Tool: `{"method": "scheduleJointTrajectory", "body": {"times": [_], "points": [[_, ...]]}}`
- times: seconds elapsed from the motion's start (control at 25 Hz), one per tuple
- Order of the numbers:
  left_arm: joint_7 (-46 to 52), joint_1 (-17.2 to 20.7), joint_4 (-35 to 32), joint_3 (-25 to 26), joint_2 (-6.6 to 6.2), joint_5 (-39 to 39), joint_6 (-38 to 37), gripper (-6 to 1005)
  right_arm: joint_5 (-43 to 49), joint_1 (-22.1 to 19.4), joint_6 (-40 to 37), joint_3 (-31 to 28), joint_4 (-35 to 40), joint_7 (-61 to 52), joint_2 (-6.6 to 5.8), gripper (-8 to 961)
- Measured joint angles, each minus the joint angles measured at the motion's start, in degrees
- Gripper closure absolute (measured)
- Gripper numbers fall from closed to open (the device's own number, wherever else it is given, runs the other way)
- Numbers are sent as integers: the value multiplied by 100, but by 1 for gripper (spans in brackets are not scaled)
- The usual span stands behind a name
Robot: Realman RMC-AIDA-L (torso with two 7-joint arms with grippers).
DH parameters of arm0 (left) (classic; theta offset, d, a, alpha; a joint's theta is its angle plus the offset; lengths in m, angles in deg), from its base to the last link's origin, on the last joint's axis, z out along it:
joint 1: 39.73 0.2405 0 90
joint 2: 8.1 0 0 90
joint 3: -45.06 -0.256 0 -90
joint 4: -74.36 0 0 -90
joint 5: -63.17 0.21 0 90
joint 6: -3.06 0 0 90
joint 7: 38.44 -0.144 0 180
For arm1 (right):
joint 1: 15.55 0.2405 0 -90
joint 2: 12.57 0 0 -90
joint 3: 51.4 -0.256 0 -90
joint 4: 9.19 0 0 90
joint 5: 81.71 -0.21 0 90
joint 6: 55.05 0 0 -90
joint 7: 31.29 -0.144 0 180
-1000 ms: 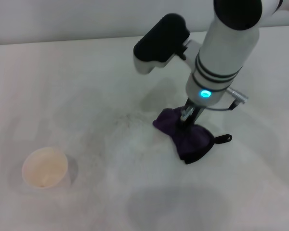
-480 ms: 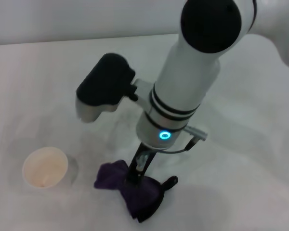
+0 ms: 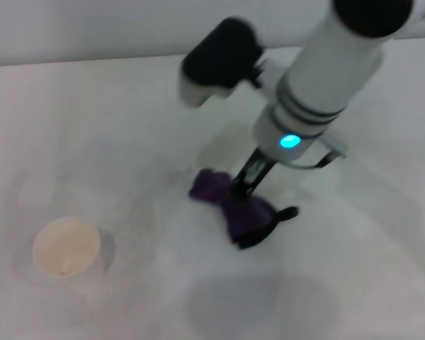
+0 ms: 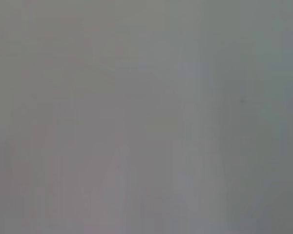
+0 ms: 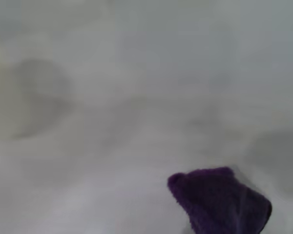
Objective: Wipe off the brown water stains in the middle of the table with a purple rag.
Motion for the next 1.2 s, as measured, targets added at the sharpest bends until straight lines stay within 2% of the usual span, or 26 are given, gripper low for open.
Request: {"method": "scheduleJointTrajectory", "body": {"times": [0.08,0.12,0.28,0.44,0.64,1.2], "points": [[1,1,-17,1,-4,0,-1,138,507,-230,226,-715,-2,191,-21,872],[4,-4,-27,2,-10,0,-1,138,507,-230,226,-715,-2,191,-21,872],[21,-31,-35,10,-30,-5,22,138,1197,-620,670,-1847,-27,569,-41,872],[20,-61,-42,10,-41,-9,38,137,1591,-828,834,-2311,11,664,-68,874],[20,-114,-49,11,-50,-12,43,138,1907,-981,814,-2577,2,824,-74,873],[17,-216,-52,11,-68,-11,53,138,1909,-976,779,-2961,-35,1073,-62,861]]}}
